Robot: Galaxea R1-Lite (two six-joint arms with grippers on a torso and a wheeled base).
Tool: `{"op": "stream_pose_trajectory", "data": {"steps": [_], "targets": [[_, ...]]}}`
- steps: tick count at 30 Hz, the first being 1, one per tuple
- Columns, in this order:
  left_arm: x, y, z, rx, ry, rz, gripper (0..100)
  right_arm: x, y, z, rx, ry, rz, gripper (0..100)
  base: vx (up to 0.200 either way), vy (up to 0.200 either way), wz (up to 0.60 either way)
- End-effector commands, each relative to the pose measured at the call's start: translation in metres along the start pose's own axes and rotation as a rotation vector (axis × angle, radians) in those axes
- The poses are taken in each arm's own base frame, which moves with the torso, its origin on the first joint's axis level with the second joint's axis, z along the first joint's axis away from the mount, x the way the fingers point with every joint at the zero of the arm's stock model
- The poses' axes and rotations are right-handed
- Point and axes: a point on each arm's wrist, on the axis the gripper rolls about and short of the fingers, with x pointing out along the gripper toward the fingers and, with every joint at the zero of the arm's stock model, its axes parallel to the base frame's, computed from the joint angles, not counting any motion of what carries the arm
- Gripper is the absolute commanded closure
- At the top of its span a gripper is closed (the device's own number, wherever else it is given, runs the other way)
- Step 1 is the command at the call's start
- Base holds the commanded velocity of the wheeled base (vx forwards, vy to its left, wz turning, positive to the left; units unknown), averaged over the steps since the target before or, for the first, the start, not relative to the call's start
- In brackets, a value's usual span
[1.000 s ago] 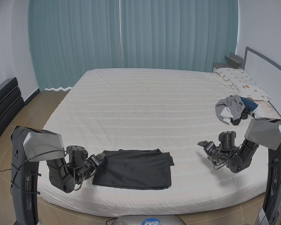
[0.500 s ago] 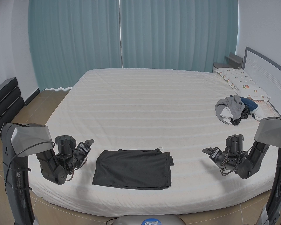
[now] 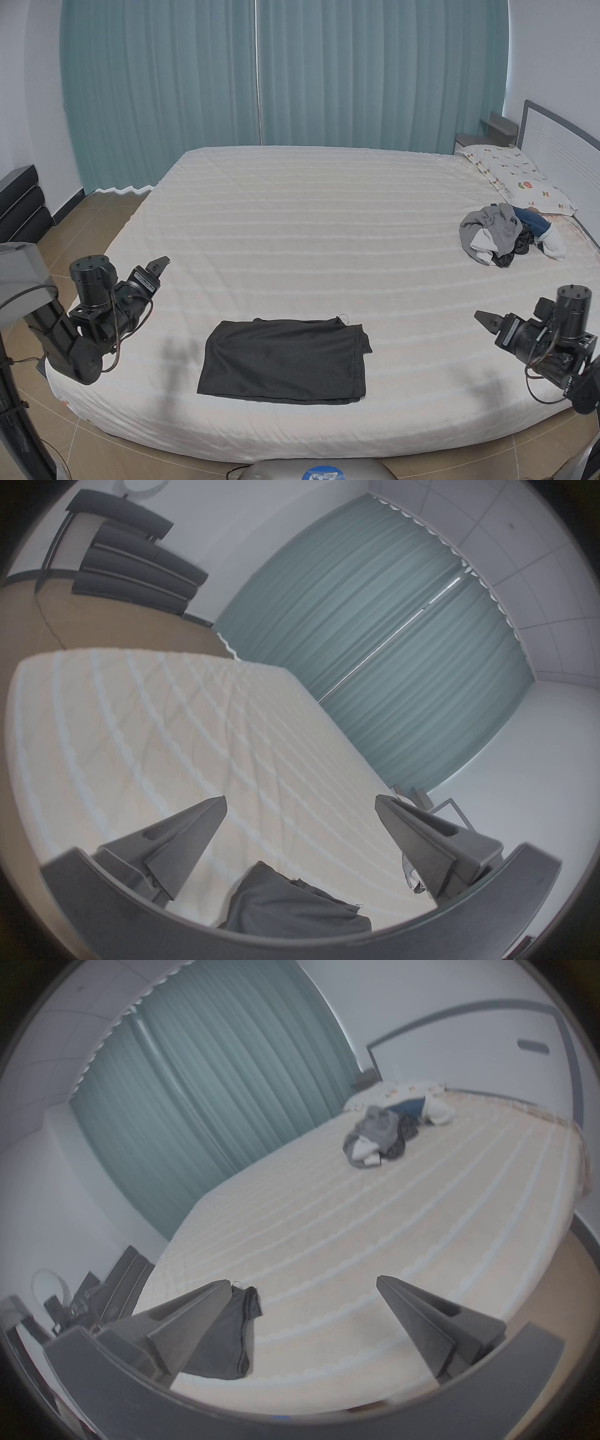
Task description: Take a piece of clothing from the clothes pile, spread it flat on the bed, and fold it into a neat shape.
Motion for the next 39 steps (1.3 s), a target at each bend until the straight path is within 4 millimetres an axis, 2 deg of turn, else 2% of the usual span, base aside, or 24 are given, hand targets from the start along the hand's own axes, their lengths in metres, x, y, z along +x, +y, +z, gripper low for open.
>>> {"op": "stream_pose_trajectory", "data": {"steps": [1, 3, 4, 5, 7, 8, 10, 11, 14, 16, 17, 20, 23, 26, 28, 29, 34, 39], "targets": [[-0.083, -0.025, 0.030, 0.071, -0.103, -0.091, 0, -0.089, -0.008, 0.001, -0.159, -0.192, 0.106, 0, 0.000, 0.000, 0.00], [-0.106, -0.027, 0.033, 0.077, -0.123, -0.114, 0, -0.108, -0.010, 0.004, -0.189, -0.255, 0.101, 0, 0.000, 0.000, 0.00], [-0.109, -0.027, 0.033, 0.079, -0.125, -0.116, 0, -0.111, -0.011, 0.004, -0.192, -0.258, 0.098, 0, 0.000, 0.000, 0.00], [-0.127, -0.026, 0.034, 0.099, -0.141, -0.129, 0, -0.126, -0.016, 0.001, -0.213, -0.272, 0.088, 0, 0.000, 0.000, 0.00], [-0.143, -0.025, 0.034, 0.121, -0.154, -0.142, 0, -0.139, -0.022, -0.005, -0.242, -0.267, 0.075, 0, 0.000, 0.000, 0.00], [-0.143, -0.025, 0.034, 0.121, -0.154, -0.142, 0, -0.139, -0.022, -0.005, -0.242, -0.267, 0.075, 0, 0.000, 0.000, 0.00], [-0.171, -0.024, 0.033, 0.152, -0.183, -0.178, 0, -0.160, -0.035, -0.019, -0.261, -0.254, 0.051, 0, 0.000, 0.000, 0.00], [-0.171, -0.024, 0.033, 0.152, -0.183, -0.178, 0, -0.160, -0.035, -0.019, -0.261, -0.254, 0.051, 0, 0.000, 0.000, 0.00], [-0.202, -0.023, 0.034, 0.200, -0.235, -0.228, 0, -0.182, -0.051, -0.039, -0.311, -0.262, 0.014, 0, 0.000, 0.000, 0.00], [-0.206, -0.023, 0.033, 0.214, -0.243, -0.232, 0, -0.185, -0.054, -0.041, -0.318, -0.274, 0.006, 0, 0.000, 0.000, 0.00], [-0.220, -0.018, 0.030, 0.265, -0.262, -0.234, 0, -0.194, -0.060, -0.050, -0.346, -0.309, -0.014, 0, 0.000, 0.000, 0.00], [-0.240, -0.015, 0.029, 0.309, -0.302, -0.257, 0, -0.202, -0.069, -0.066, -0.366, -0.326, -0.037, 0, 0.000, 0.000, 0.00], [-0.263, -0.008, 0.024, 0.333, -0.309, -0.258, 0, -0.214, -0.071, -0.074, -0.391, -0.376, -0.019, 0, 0.000, 0.000, 0.00], [-0.284, 0.003, 0.015, 0.412, -0.280, -0.253, 0, -0.218, -0.070, -0.078, -0.419, -0.398, -0.012, 0, 0.000, 0.000, 0.00], [-0.288, 0.005, 0.013, 0.432, -0.276, -0.255, 0, -0.218, -0.071, -0.078, -0.429, -0.399, -0.018, 0, 0.000, 0.000, 0.00], [-0.308, 0.016, 0.004, 0.513, -0.269, -0.276, 0, -0.218, -0.071, -0.077, -0.429, -0.412, -0.038, 0, 0.000, 0.000, 0.00], [-0.343, 0.038, -0.013, 0.661, -0.242, -0.248, 0, -0.218, -0.071, -0.076, -0.430, -0.428, -0.060, 0, 0.000, 0.000, 0.00], [-0.353, 0.040, -0.016, 0.699, -0.252, -0.174, 0, -0.218, -0.072, -0.076, -0.435, -0.445, -0.121, 0, 0.000, 0.000, 0.00]]}}
